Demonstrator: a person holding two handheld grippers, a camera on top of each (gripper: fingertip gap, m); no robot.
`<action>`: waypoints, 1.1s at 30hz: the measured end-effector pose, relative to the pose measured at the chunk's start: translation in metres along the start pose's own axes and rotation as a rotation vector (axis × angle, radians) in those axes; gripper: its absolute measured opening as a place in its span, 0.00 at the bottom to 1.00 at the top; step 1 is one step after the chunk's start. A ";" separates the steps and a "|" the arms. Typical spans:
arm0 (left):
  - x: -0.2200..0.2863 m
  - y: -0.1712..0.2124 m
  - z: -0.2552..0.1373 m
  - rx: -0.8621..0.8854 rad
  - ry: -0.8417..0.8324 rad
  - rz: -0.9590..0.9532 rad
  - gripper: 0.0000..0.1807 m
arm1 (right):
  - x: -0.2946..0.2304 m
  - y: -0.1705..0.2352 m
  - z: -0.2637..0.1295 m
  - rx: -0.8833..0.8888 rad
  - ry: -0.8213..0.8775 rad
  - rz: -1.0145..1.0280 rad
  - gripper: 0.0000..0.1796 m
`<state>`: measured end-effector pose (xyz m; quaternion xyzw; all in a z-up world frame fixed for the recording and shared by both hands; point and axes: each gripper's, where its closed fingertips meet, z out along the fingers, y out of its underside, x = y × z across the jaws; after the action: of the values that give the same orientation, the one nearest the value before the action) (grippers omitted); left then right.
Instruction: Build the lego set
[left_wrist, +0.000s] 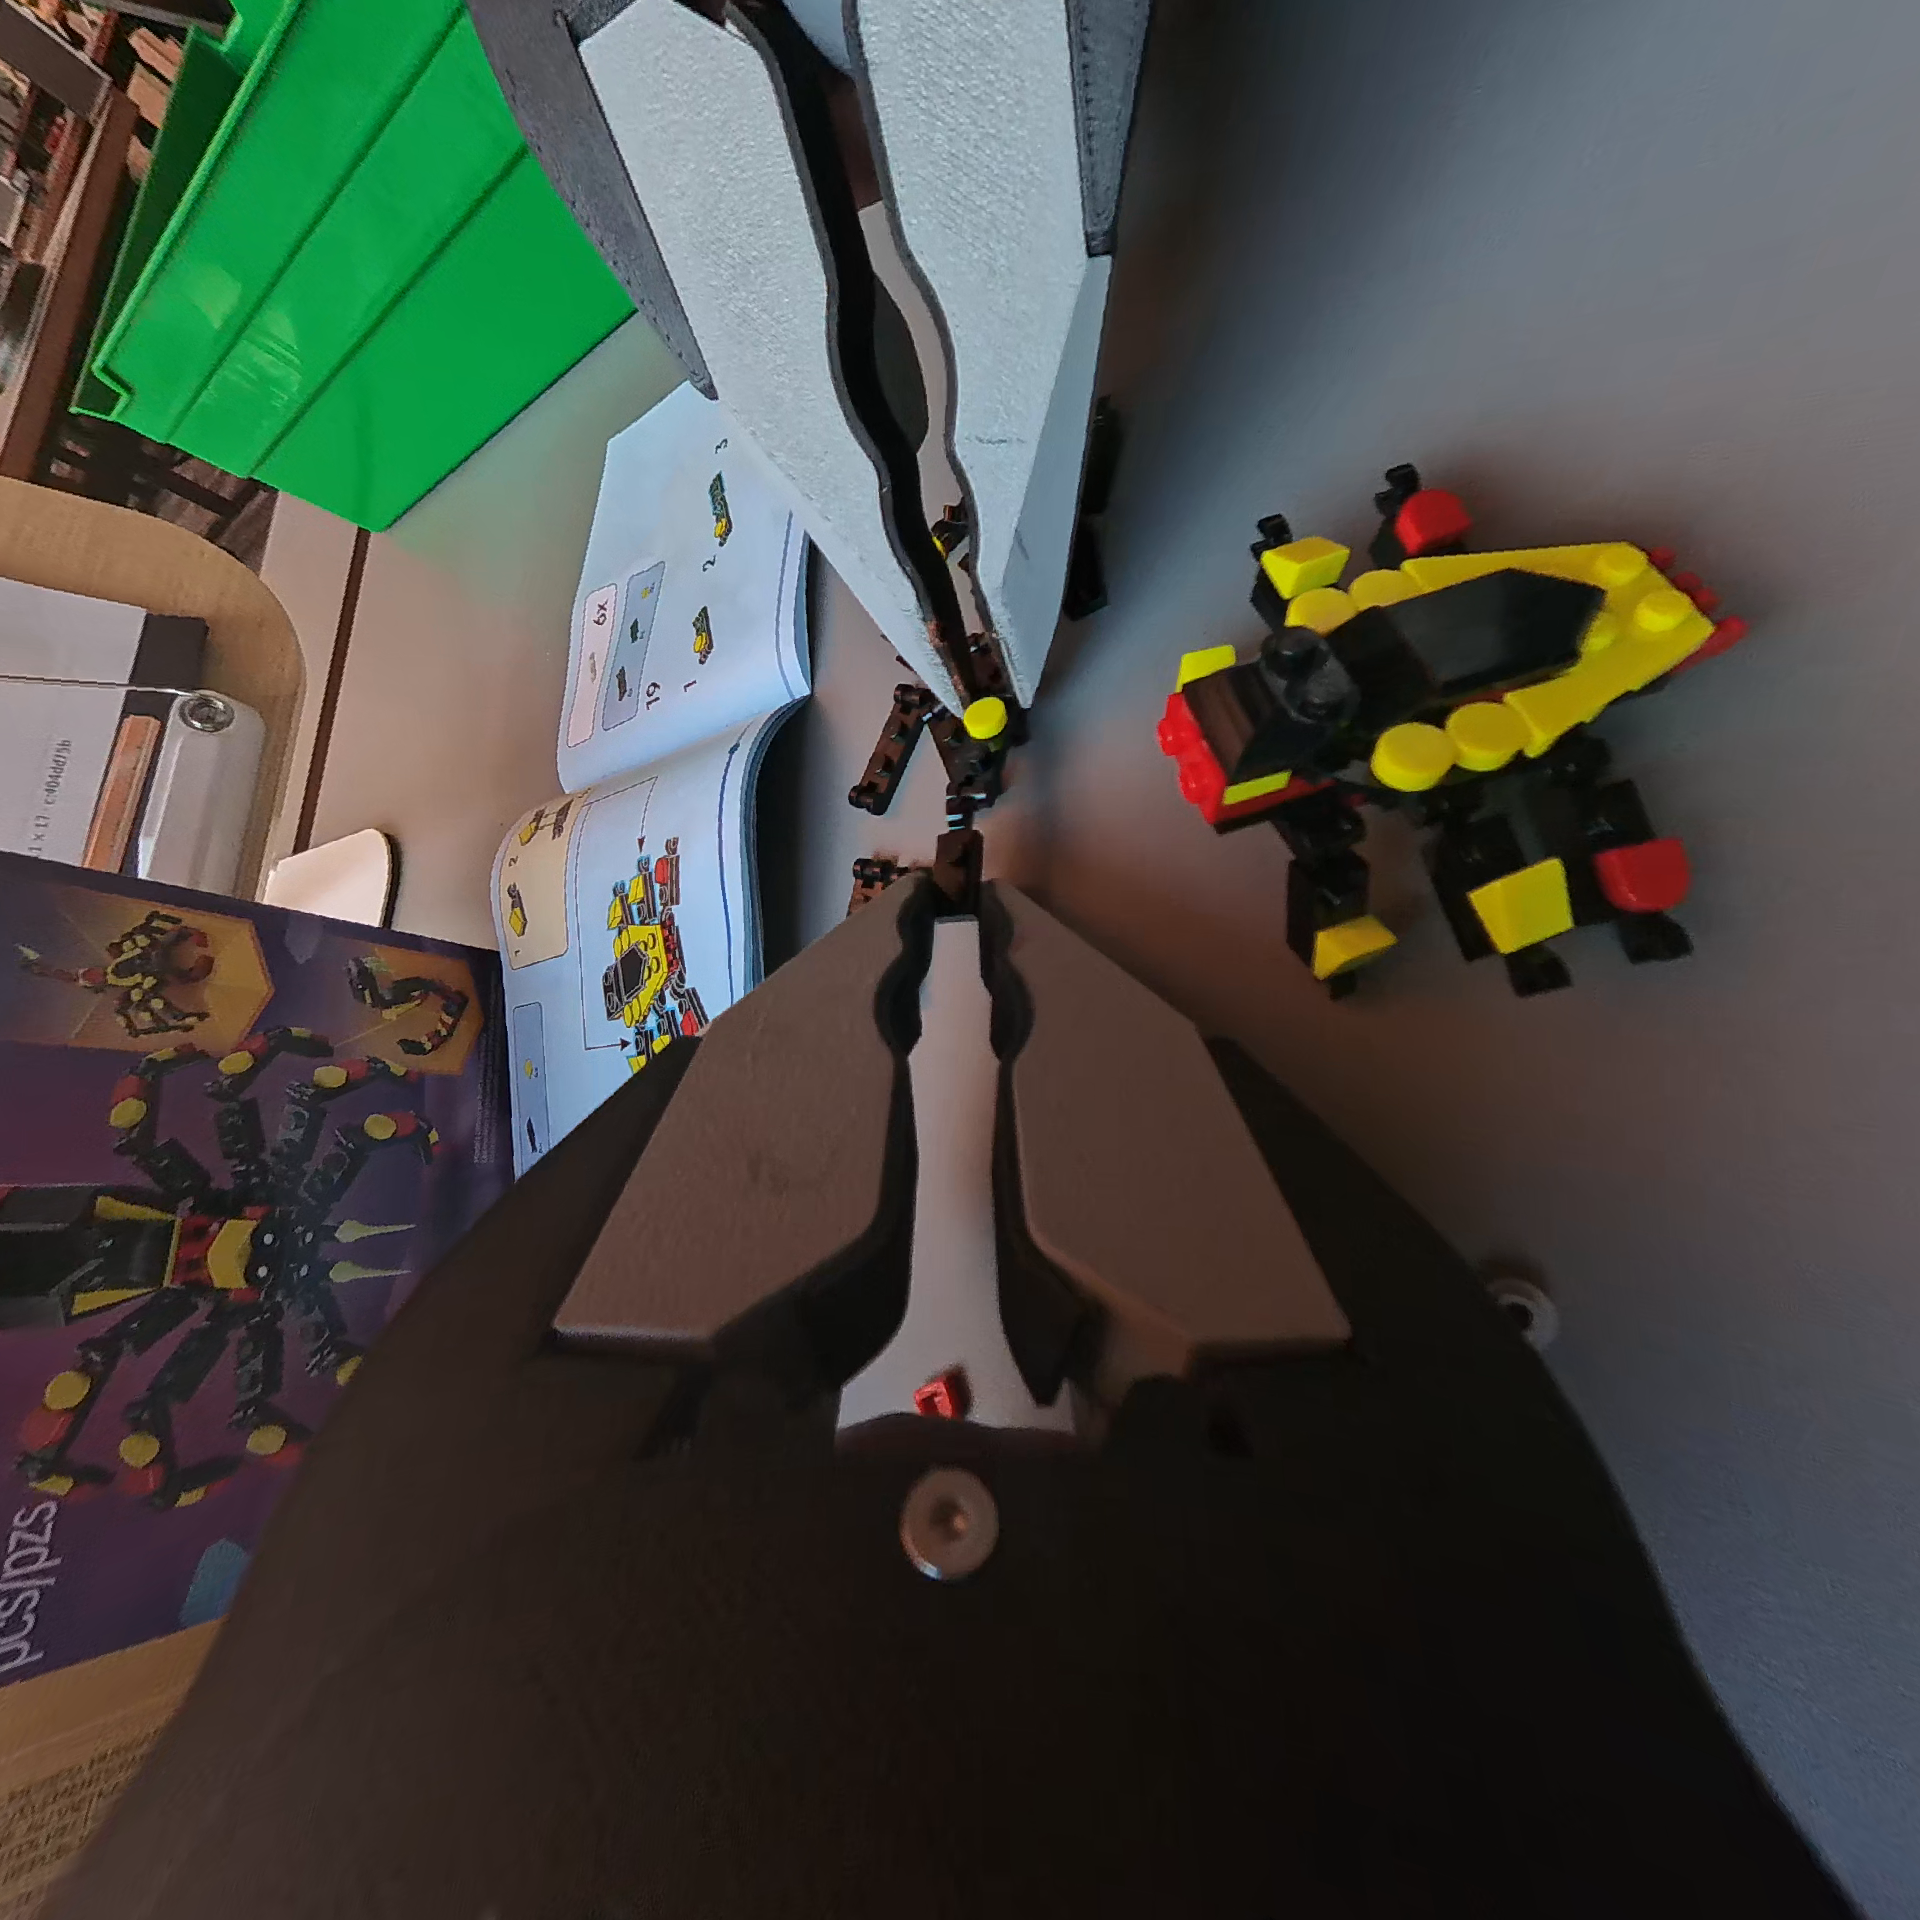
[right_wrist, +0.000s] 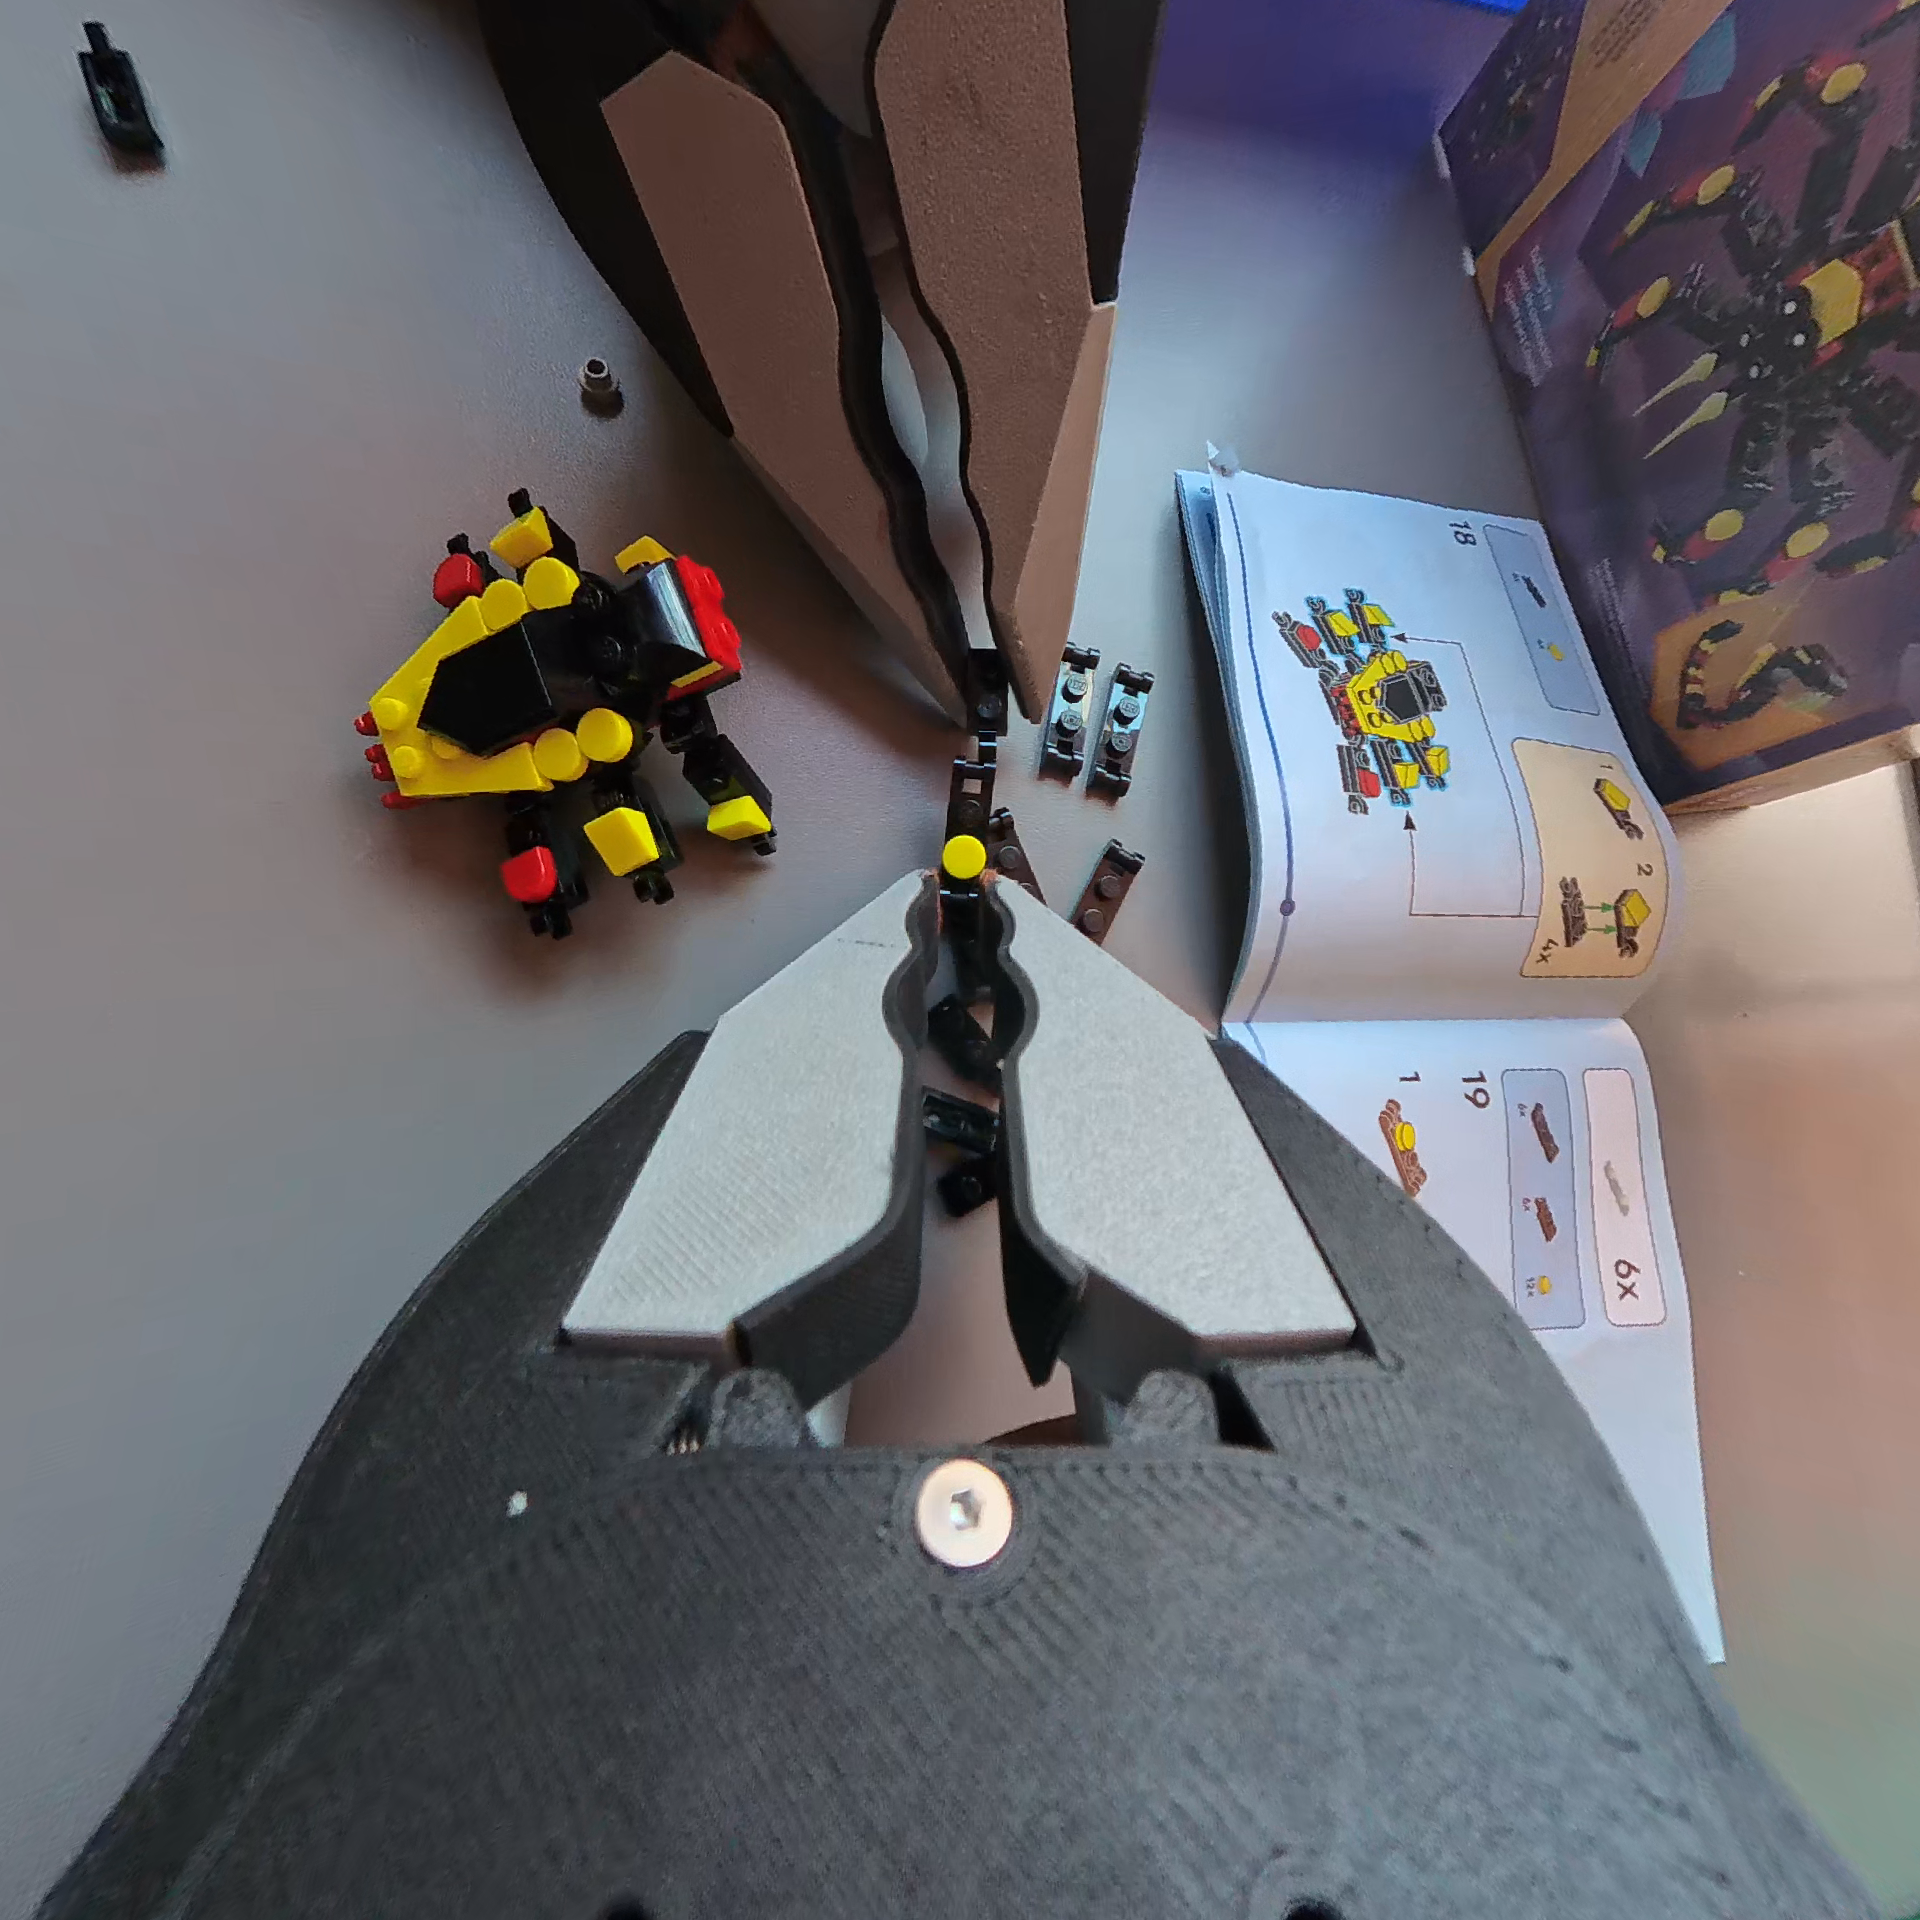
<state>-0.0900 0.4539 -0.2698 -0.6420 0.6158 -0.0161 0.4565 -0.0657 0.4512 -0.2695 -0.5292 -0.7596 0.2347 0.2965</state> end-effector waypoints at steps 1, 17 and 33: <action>0.001 0.000 0.000 0.000 0.002 0.004 0.03 | 0.000 0.000 0.000 -0.002 -0.002 0.004 0.02; 0.001 -0.001 0.001 -0.022 -0.039 0.090 0.03 | -0.002 0.001 -0.001 -0.057 0.021 -0.012 0.02; 0.001 -0.001 0.001 -0.049 -0.047 0.098 0.03 | 0.000 -0.001 0.001 -0.083 0.089 -0.072 0.02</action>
<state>-0.0884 0.4535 -0.2709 -0.6222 0.6358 0.0363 0.4553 -0.0670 0.4507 -0.2701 -0.5235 -0.7732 0.1684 0.3159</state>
